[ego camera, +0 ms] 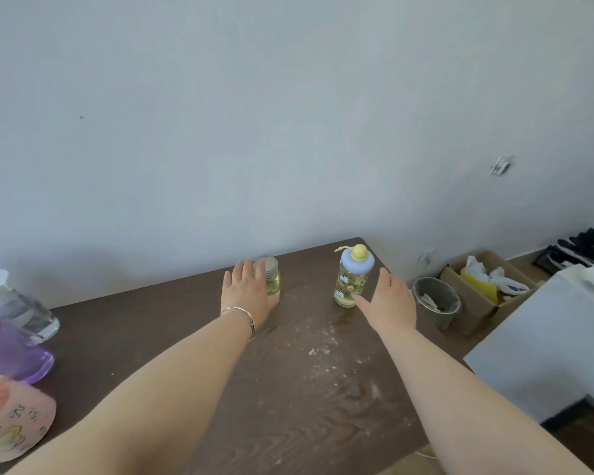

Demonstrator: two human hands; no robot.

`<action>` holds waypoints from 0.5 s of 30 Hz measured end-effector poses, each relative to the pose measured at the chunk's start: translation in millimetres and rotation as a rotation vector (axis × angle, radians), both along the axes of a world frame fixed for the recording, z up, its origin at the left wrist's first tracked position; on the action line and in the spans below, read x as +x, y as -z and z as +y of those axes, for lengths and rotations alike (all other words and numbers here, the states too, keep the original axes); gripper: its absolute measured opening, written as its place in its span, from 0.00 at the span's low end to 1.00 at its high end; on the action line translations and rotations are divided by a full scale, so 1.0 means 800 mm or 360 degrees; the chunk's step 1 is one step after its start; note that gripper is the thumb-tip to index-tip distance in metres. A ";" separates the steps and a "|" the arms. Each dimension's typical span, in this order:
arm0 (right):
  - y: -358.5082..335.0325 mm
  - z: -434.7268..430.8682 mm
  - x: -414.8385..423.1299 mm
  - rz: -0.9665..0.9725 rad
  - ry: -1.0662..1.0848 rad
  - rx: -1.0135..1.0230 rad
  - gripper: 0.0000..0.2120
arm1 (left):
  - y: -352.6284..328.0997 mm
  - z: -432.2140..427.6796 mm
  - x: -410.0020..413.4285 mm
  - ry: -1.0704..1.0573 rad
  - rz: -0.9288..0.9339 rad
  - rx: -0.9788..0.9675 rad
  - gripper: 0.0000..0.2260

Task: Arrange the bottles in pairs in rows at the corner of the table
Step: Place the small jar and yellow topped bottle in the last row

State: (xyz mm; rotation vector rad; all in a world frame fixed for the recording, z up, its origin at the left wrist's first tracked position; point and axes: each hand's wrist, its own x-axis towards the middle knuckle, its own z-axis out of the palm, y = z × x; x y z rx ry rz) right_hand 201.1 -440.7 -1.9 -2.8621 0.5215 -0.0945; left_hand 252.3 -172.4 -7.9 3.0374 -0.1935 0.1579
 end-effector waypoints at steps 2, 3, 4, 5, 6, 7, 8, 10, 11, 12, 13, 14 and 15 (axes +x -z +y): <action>0.008 -0.005 0.026 0.0017 0.0028 0.0048 0.44 | 0.014 -0.003 0.030 0.0006 0.0042 0.0000 0.34; 0.012 -0.007 0.039 0.0018 0.0052 0.0104 0.45 | 0.021 -0.005 0.044 0.0008 0.0068 -0.0004 0.35; 0.017 -0.008 0.053 0.0019 0.0088 0.0178 0.45 | 0.027 -0.006 0.059 0.0007 0.0094 -0.0007 0.36; 0.022 -0.010 0.066 0.0017 0.0125 0.0252 0.45 | 0.034 -0.007 0.072 0.0003 0.0112 -0.0012 0.36; 0.027 -0.011 0.077 0.0012 0.0156 0.0319 0.46 | 0.040 -0.007 0.084 -0.0003 0.0126 -0.0017 0.37; 0.034 -0.012 0.089 0.0007 0.0182 0.0384 0.46 | 0.048 -0.007 0.096 -0.0009 0.0149 -0.0026 0.38; 0.041 -0.013 0.100 -0.0010 0.0204 0.0448 0.46 | 0.056 -0.007 0.106 -0.0014 0.0173 -0.0043 0.39; 0.058 -0.014 0.123 -0.0045 0.0263 0.0600 0.46 | 0.073 -0.006 0.126 -0.0020 0.0228 -0.0090 0.41; 0.064 -0.014 0.131 -0.0074 0.0294 0.0686 0.46 | 0.080 -0.005 0.132 -0.0018 0.0245 -0.0111 0.41; 0.067 -0.015 0.135 -0.0109 0.0317 0.0770 0.46 | 0.083 -0.004 0.134 -0.0013 0.0253 -0.0131 0.41; 0.073 -0.015 0.141 -0.0138 0.0343 0.0846 0.46 | 0.089 -0.003 0.139 -0.0014 0.0276 -0.0166 0.42; 0.079 -0.016 0.147 -0.0172 0.0365 0.0915 0.47 | 0.093 -0.003 0.144 -0.0022 0.0301 -0.0213 0.42; 0.083 -0.016 0.151 -0.0205 0.0382 0.0981 0.48 | 0.098 -0.003 0.148 -0.0028 0.0320 -0.0261 0.42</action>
